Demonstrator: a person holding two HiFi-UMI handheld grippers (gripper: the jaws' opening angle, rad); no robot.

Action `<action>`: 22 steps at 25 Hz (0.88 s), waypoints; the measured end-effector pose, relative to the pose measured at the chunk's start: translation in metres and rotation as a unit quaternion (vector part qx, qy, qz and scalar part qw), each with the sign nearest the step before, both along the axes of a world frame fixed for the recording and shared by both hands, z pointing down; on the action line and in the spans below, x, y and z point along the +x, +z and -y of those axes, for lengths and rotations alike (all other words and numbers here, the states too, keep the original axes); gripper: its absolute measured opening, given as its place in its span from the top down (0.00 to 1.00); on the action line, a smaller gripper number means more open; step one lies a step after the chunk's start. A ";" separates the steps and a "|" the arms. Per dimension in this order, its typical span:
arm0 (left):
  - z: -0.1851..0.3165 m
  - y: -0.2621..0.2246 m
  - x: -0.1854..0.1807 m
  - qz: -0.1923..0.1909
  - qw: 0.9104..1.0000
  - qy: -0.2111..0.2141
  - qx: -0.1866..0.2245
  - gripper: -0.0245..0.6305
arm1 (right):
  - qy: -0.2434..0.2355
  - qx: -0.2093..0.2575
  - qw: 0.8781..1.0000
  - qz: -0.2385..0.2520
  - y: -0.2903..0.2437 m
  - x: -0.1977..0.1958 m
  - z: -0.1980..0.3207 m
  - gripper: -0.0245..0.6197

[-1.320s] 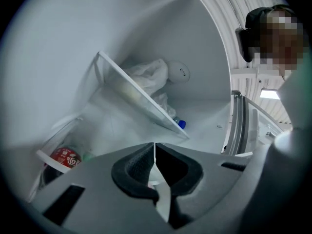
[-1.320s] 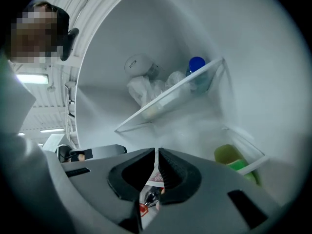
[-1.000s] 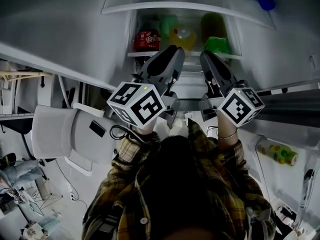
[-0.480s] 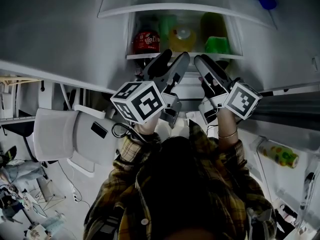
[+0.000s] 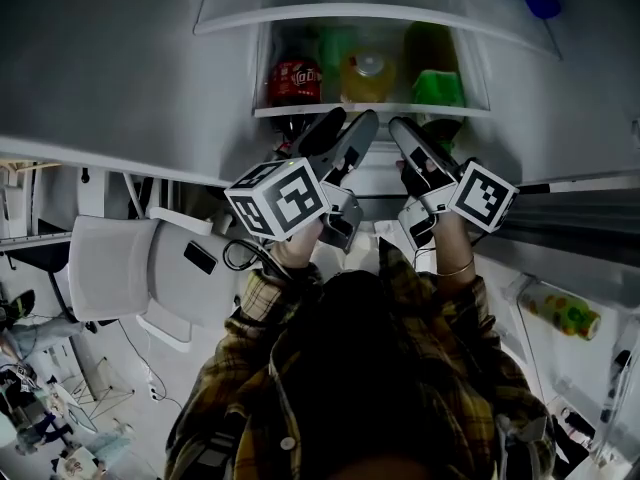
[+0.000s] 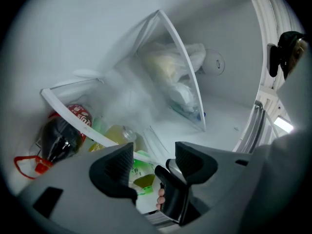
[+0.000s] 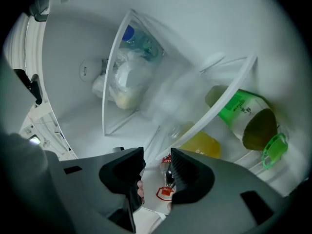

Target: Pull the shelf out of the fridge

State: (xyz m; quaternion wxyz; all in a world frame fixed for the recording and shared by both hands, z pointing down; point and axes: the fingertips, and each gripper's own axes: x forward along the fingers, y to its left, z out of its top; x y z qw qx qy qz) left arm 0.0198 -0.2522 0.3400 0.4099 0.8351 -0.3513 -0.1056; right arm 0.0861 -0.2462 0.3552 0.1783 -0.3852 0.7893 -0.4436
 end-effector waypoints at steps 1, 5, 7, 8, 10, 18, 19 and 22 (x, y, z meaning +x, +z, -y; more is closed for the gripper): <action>-0.001 0.003 0.001 0.000 1.000 0.003 -0.005 0.56 | 0.000 -0.003 1.000 0.000 0.002 0.000 0.001 0.71; -0.003 0.019 0.008 0.001 0.999 0.016 -0.033 0.56 | 0.002 -0.013 1.000 0.001 0.011 0.003 0.005 0.71; 0.001 0.023 0.011 -0.012 0.999 0.017 -0.044 0.56 | 0.005 -0.017 1.000 0.003 0.014 0.006 0.009 0.71; 0.005 0.023 0.011 -0.025 0.998 0.015 -0.049 0.56 | 0.007 -0.018 1.000 0.006 0.014 0.006 0.011 0.71; 0.011 0.022 0.008 -0.054 0.997 0.007 -0.059 0.56 | 0.011 -0.020 1.000 0.012 0.014 0.008 0.016 0.71; 0.027 0.030 0.006 -0.081 0.993 -0.009 -0.082 0.56 | 0.029 -0.025 0.998 0.042 0.017 0.019 0.029 0.71; 0.029 0.031 0.007 -0.081 0.993 -0.012 -0.084 0.56 | 0.030 -0.027 0.998 0.046 0.018 0.019 0.031 0.71; 0.037 0.033 0.007 -0.086 0.992 -0.019 -0.090 0.56 | 0.036 -0.030 0.998 0.052 0.021 0.022 0.038 0.71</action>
